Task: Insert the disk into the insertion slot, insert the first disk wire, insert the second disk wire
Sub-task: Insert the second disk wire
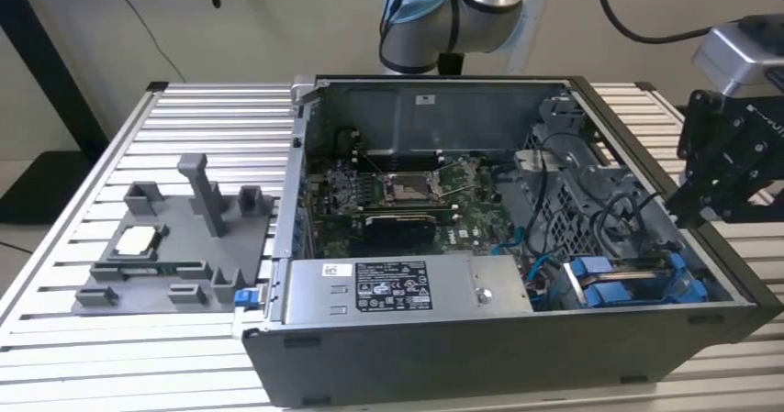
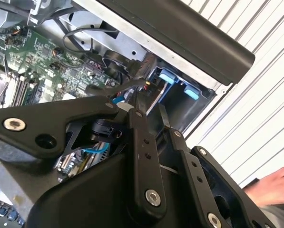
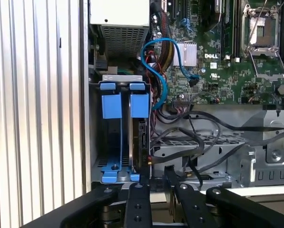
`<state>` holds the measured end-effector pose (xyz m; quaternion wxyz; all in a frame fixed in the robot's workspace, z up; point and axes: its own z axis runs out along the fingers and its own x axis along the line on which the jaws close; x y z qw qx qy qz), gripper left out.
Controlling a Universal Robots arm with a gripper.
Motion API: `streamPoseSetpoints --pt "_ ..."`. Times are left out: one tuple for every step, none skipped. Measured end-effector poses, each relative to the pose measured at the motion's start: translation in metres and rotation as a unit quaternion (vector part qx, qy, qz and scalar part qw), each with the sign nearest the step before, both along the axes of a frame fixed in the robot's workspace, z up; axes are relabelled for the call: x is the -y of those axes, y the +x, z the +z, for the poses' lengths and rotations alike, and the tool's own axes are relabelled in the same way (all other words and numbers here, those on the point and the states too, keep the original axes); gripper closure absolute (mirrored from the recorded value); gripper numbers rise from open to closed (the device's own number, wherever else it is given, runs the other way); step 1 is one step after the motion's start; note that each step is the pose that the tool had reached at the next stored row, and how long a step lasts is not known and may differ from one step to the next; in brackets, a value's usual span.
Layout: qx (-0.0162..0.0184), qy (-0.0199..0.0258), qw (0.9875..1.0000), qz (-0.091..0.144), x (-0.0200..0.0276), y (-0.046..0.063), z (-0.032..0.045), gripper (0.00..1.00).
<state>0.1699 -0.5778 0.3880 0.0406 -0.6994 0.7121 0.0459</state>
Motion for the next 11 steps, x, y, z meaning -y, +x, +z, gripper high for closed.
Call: streamPoseSetpoints --pt "0.0000 0.0005 1.0000 0.000 -0.0008 0.000 0.0000 0.73" --pt "0.0000 0.0007 1.0000 0.000 -0.0019 0.001 0.0001 0.73" --pt "0.0000 0.0009 1.0000 0.000 -0.0034 0.002 0.0001 0.73" --pt "0.0000 0.0011 1.0000 0.000 -0.0052 0.003 0.0000 0.73" --pt "0.0000 0.0011 1.0000 0.000 -0.0073 0.003 0.0000 0.73" --pt "0.0000 0.0010 1.0000 0.000 -0.0094 0.004 0.0000 0.73" --pt "0.0000 0.0011 1.0000 0.000 -0.0112 0.005 -0.0001 0.73" --pt "0.0000 0.0010 1.0000 0.000 -0.0126 0.007 -0.0003 0.73" --pt "0.0000 0.0012 1.0000 0.000 -0.0135 0.009 -0.0010 0.73" --pt "-0.0001 0.0012 1.0000 0.000 -0.0140 0.012 -0.0020 0.73" --pt "-0.0003 0.0011 1.0000 0.000 -0.0144 0.015 -0.0031 0.73"
